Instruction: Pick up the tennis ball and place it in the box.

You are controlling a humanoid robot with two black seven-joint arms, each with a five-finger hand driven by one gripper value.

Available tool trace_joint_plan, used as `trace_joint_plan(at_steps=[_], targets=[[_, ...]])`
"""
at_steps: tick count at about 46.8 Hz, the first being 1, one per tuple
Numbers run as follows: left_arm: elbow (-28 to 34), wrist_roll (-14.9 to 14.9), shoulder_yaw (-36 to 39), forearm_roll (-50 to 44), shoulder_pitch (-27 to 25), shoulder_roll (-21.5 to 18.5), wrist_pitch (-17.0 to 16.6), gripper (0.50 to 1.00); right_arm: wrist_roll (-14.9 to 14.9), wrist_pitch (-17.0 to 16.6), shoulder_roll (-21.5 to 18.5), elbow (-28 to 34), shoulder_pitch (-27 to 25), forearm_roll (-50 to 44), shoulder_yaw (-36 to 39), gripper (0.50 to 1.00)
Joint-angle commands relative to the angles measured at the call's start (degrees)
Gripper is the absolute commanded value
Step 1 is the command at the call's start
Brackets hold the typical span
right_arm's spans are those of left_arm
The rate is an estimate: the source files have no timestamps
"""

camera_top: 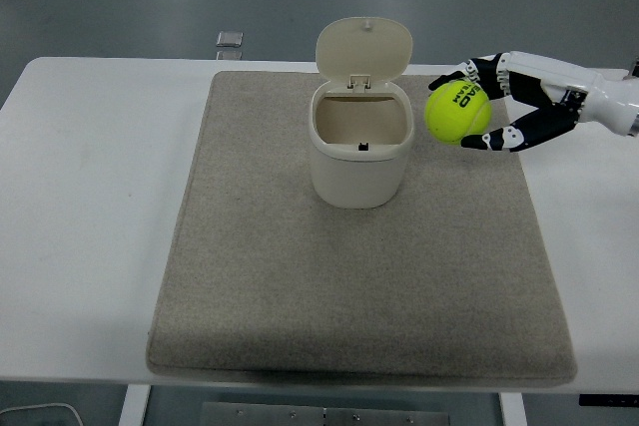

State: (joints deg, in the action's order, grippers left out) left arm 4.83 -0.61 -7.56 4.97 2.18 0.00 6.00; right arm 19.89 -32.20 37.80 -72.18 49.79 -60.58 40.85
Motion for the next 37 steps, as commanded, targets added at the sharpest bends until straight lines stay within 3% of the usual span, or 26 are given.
trace_joint_plan(at_steps=[1, 8, 19, 28, 37], targets=[[0.0, 0.0, 0.0, 0.0, 0.0, 0.0, 0.0, 0.992, -2.1, 0.5, -2.3, 0.0, 0.4, -0.1, 0.1, 0.5], [0.0, 0.0, 0.0, 0.0, 0.0, 0.0, 0.0, 0.992, -4.8, 1.0, -5.7, 0.0, 0.8, -0.2, 0.0, 0.5], [0.0, 0.0, 0.0, 0.0, 0.0, 0.0, 0.0, 0.992, -8.0, 5.7, -8.7, 0.1, 0.7, -0.1, -0.1, 0.5], [0.0, 0.0, 0.0, 0.0, 0.0, 0.0, 0.0, 0.992, -11.7, 10.1, -11.4, 0.2, 0.5, -0.2, -1.0, 0.543], [0.0, 0.0, 0.0, -0.1, 0.0, 0.0, 0.1, 0.992, -12.1, 11.6, -12.0, 0.2, 0.5, -0.4, -1.1, 0.592]])
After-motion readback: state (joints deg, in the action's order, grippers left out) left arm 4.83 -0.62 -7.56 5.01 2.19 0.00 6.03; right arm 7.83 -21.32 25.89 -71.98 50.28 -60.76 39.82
